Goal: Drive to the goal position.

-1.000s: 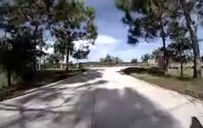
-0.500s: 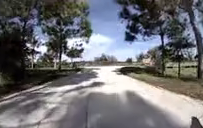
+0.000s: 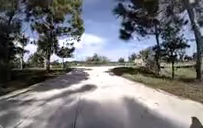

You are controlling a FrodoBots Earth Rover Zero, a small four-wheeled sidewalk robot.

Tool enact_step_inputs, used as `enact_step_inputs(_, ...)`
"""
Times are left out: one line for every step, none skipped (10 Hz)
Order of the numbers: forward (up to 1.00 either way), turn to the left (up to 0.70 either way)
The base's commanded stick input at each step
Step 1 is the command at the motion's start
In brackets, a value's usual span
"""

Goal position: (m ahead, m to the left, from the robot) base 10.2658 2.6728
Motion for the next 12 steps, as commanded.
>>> enact_step_inputs(0.85, 0.0)
enact_step_inputs(0.85, 0.0)
enact_step_inputs(0.85, 0.0)
enact_step_inputs(0.85, 0.0)
enact_step_inputs(0.85, 0.0)
enact_step_inputs(0.85, 0.0)
enact_step_inputs(0.85, 0.0)
enact_step_inputs(0.85, 0.0)
enact_step_inputs(0.85, 0.0)
enact_step_inputs(0.85, 0.0)
enact_step_inputs(0.85, 0.0)
enact_step_inputs(0.85, 0.0)
